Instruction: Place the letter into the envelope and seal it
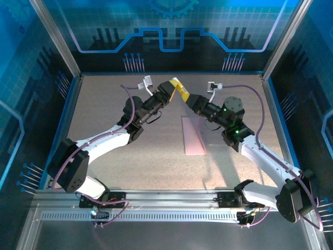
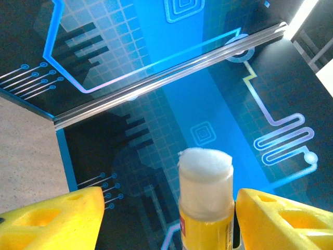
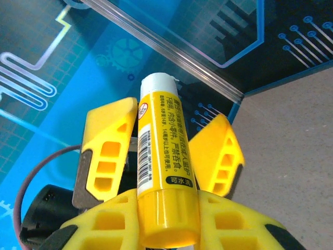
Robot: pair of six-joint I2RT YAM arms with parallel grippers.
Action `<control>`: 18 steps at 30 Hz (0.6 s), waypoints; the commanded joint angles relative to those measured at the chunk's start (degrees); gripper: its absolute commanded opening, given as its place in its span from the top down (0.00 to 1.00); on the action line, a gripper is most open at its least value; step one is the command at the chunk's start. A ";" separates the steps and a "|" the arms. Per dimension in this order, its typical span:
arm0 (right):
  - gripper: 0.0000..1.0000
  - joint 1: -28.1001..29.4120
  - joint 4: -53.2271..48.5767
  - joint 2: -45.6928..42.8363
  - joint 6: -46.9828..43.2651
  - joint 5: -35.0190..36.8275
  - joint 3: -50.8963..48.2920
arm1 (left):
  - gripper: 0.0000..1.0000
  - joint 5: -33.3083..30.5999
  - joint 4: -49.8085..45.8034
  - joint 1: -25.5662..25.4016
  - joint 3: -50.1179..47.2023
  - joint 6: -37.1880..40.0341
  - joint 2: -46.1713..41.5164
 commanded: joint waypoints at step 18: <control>0.85 1.02 -72.79 3.28 -27.89 22.16 26.94 | 0.68 8.62 -72.46 6.97 18.59 40.95 -1.13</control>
